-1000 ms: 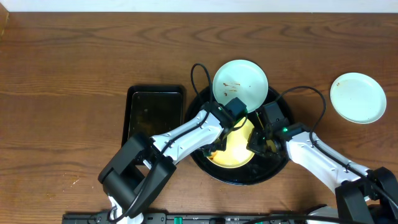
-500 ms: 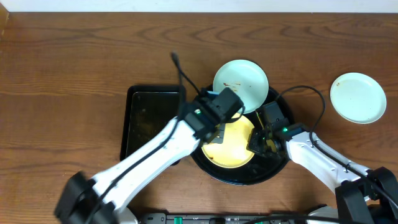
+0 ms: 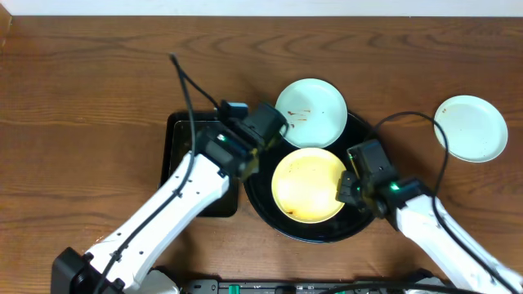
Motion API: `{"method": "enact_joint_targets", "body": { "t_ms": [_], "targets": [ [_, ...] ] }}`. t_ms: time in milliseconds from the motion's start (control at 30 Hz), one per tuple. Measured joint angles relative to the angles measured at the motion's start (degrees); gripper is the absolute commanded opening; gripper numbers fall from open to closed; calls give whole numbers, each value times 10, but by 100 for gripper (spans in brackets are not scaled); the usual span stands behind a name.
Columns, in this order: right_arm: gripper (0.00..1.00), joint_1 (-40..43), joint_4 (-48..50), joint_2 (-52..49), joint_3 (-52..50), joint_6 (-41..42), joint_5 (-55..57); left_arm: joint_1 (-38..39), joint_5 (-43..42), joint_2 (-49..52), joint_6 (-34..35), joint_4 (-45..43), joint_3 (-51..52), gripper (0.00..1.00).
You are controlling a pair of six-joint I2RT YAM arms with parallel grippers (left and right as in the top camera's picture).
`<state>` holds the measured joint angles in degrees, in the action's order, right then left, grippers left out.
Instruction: Clean dirty plates on tray and stack at the side
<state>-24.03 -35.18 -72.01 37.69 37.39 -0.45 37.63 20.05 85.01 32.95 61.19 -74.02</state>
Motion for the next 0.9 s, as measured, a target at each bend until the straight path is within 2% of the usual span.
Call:
{"method": "enact_joint_targets", "body": {
  "t_ms": [333, 667, 900],
  "targets": [
    [2, 0, -71, 79, 8, -63, 70, -72, 2, 0, 0, 18, 0, 8],
    [2, 0, -94, 80, 33, -110, 126, -78, 0, 0, 0, 18, 0, 7],
    [2, 0, -101, 80, 100, -136, 159, -79, 0, 0, 0, 11, 0, 7]
  ]
}}
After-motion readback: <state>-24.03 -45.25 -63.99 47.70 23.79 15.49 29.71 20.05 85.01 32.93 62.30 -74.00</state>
